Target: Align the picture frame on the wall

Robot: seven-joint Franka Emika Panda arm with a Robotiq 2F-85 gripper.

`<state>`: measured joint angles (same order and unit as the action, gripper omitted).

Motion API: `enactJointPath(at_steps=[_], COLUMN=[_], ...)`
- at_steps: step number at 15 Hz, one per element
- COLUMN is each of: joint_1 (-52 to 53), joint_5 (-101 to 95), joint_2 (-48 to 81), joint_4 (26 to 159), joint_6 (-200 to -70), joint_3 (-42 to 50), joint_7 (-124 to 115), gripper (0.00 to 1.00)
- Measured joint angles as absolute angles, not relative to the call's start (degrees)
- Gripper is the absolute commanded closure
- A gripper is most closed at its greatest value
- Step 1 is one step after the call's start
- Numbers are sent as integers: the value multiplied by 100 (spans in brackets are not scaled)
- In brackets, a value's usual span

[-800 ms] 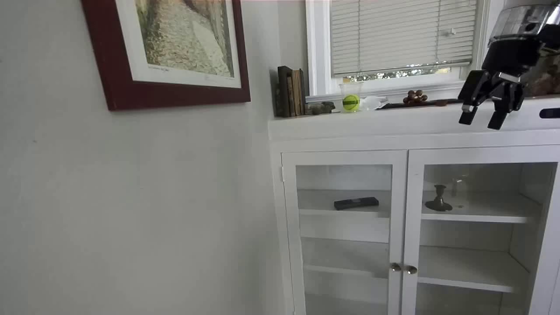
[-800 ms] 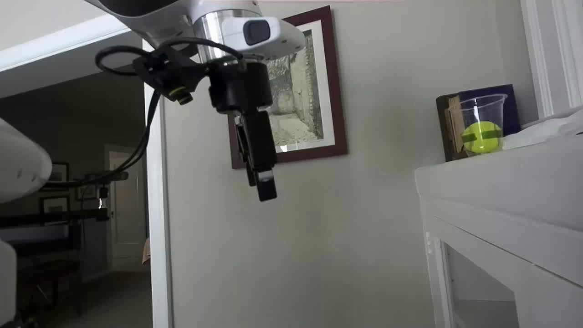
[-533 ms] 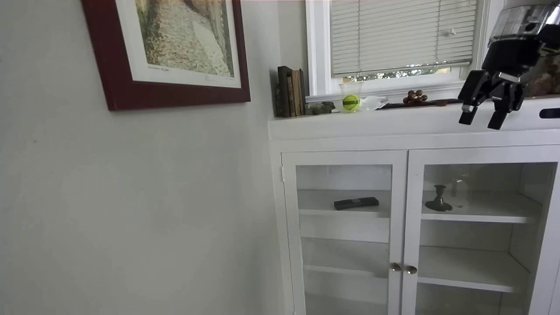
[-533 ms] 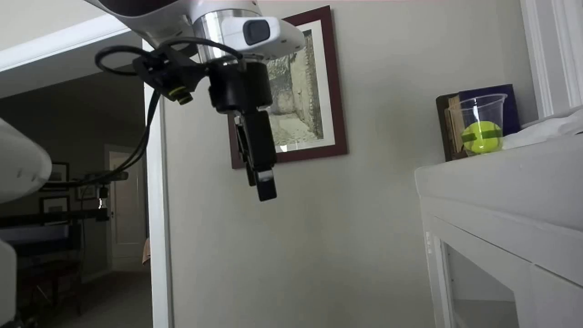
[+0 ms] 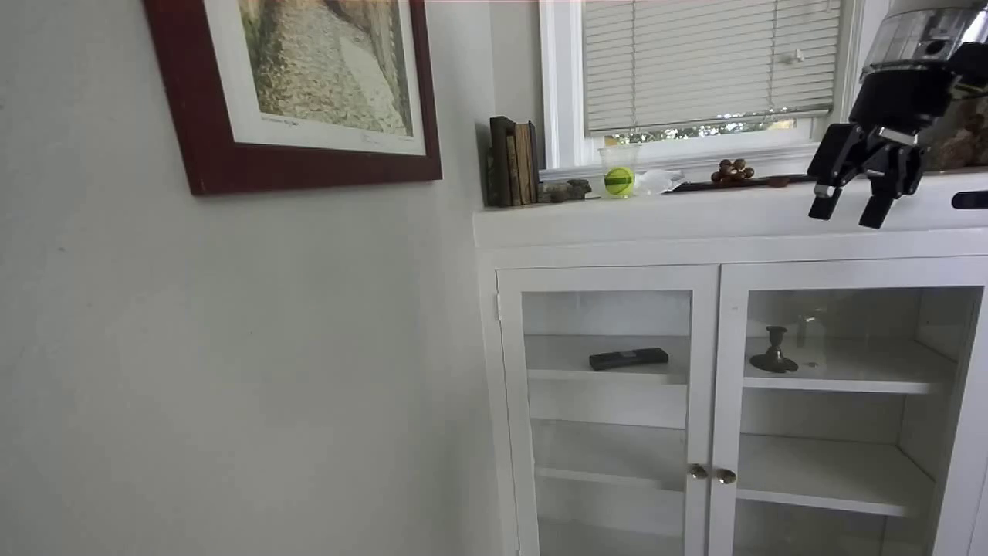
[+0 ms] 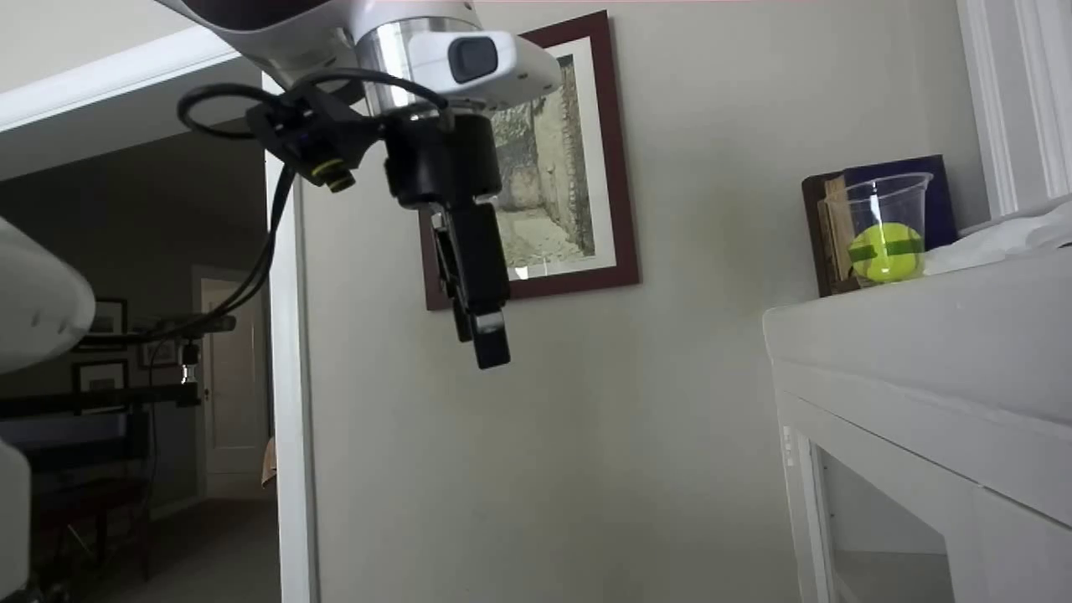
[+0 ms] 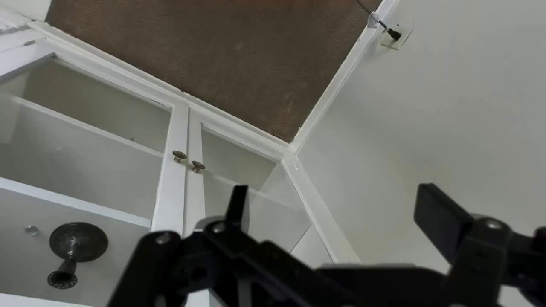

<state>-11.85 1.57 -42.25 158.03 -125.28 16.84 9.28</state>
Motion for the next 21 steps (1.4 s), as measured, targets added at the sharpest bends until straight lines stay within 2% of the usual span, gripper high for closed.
enactJointPath(at_steps=[12,16,21], joint_1=[626,1280,1598], joint_5=[597,1114,1747], joint_2=[-3447,-3122,-2658], joint_4=[14781,14254,13666], joint_6=[-13661,-13665,-13361], joint_3=[1774,2070,2210], joint_7=[2846,4061,5496], gripper=[0,0,0])
